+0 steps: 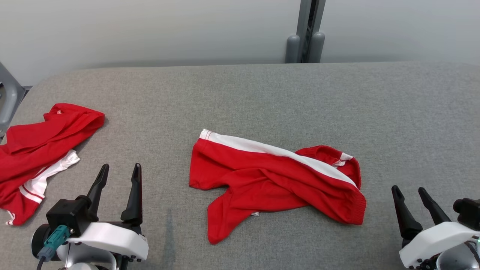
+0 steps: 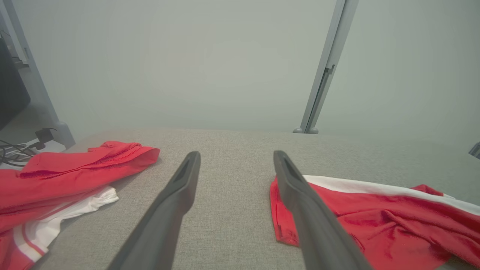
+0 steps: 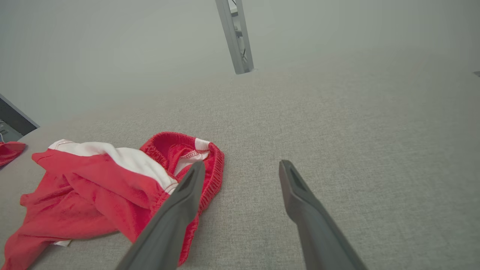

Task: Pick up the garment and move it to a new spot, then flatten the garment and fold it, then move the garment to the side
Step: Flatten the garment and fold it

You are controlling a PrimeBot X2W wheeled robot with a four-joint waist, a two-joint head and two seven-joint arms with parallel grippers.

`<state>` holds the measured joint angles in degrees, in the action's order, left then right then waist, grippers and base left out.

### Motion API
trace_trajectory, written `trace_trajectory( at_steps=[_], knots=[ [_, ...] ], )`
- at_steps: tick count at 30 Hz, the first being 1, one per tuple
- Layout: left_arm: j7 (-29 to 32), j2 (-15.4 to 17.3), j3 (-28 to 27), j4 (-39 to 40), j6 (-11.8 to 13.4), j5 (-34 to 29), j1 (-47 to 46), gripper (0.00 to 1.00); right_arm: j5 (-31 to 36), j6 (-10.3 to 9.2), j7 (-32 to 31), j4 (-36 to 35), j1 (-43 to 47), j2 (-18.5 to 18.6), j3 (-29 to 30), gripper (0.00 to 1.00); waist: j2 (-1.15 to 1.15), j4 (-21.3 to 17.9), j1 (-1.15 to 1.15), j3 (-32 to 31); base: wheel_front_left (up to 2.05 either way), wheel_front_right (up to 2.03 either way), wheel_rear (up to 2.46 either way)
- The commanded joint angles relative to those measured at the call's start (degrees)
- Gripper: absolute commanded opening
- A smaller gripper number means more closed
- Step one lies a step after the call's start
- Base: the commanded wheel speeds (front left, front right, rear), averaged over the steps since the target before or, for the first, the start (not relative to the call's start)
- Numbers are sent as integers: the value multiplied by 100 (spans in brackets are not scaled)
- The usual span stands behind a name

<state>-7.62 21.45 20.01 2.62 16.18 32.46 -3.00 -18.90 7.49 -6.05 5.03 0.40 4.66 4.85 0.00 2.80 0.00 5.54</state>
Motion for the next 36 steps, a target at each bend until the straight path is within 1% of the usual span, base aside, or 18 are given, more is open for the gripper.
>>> trace_trajectory(
  at_steps=[1,3,7,11,15,21,24,29,33,34,35,36],
  knots=[
    [-30,6,0,-14,-30,-5,-121,100,-155,1,-57,108,-124,17,-8,100,0,65,0,104,0,0,0],
    [-50,-22,37,-49,-62,-8,-203,100,-468,1,-169,357,-266,9,-137,100,0,135,0,254,0,0,0],
    [-79,-67,89,-115,-117,-12,-320,100,-858,1,-278,609,-474,13,-387,100,0,208,0,411,0,0,0],
    [-108,-90,126,-197,-155,-9,-390,100,-1216,1,-451,688,-574,34,-652,100,0,248,0,483,0,0,0],
    [-137,-101,139,-257,-169,1,-433,100,-1488,1,-689,617,-504,93,-914,100,0,271,0,508,0,0,0],
    [-170,-121,149,-291,-179,27,-474,100,-1603,1,-1018,434,-343,156,-1134,100,0,292,0,540,0,0,0],
    [-186,-134,157,-309,-194,44,-490,100,-1669,1,-1181,221,-208,130,-1150,100,0,305,0,554,0,0,0],
    [-218,-149,167,-343,-193,58,-510,100,-1596,1,-1475,-230,68,78,-1099,100,0,295,0,578,0,0,0],
    [-228,-160,182,-374,-199,74,-531,100,-1560,1,-1561,-352,105,3,-1102,100,0,266,0,604,0,0,0],
    [-227,-161,186,-383,-203,77,-544,100,-1558,1,-1549,-334,64,-12,-1099,76,0,263,0,613,0,0,0],
    [-227,-162,193,-388,-207,78,-563,100,-1586,1,-1515,-308,13,-28,-1083,63,0,262,0,623,0,0,0],
    [-226,-164,200,-391,-204,75,-585,100,-1557,1,-1515,-262,-30,-37,-1085,37,0,265,0,632,0,0,0]
  ],
)
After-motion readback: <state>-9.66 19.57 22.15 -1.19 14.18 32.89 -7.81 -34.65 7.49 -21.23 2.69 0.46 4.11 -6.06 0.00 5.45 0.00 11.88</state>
